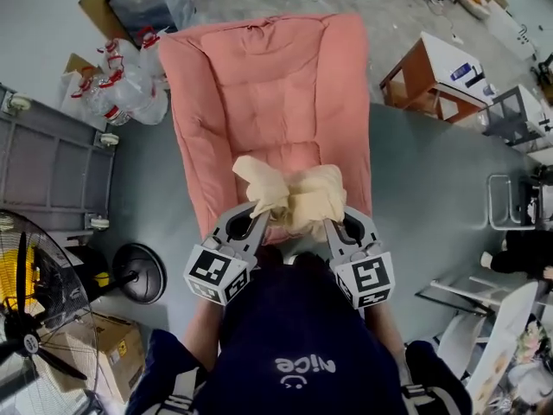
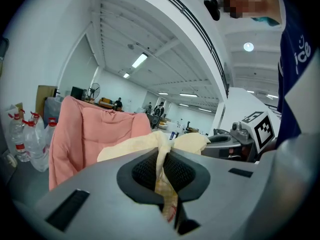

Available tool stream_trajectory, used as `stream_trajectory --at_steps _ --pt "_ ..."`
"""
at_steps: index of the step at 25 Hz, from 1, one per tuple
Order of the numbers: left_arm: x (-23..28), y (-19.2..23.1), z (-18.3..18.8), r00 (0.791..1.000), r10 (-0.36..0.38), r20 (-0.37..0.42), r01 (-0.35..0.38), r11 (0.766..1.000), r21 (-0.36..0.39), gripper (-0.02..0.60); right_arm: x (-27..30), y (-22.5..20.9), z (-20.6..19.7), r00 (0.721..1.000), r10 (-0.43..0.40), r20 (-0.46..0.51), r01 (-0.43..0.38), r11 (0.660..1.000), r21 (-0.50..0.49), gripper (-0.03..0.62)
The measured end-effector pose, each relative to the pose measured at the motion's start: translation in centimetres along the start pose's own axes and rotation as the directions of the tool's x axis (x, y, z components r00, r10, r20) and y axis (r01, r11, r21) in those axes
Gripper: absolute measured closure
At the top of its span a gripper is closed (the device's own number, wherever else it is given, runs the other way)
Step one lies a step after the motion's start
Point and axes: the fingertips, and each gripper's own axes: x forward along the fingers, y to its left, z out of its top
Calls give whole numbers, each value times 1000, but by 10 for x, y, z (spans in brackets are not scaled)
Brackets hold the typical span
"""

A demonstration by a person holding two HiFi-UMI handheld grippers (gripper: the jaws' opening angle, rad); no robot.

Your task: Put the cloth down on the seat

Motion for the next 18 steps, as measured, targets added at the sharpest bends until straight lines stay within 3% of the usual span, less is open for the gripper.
stream_trajectory --at_steps 10,18 --pt "20 50 18 996 -77 -41 78 997 17 551 46 1 21 999 -45 -8 45 999 13 530" --pt "33 64 24 997 -67 -43 68 998 10 551 59 -11 24 999 -44 -26 46 997 65 530"
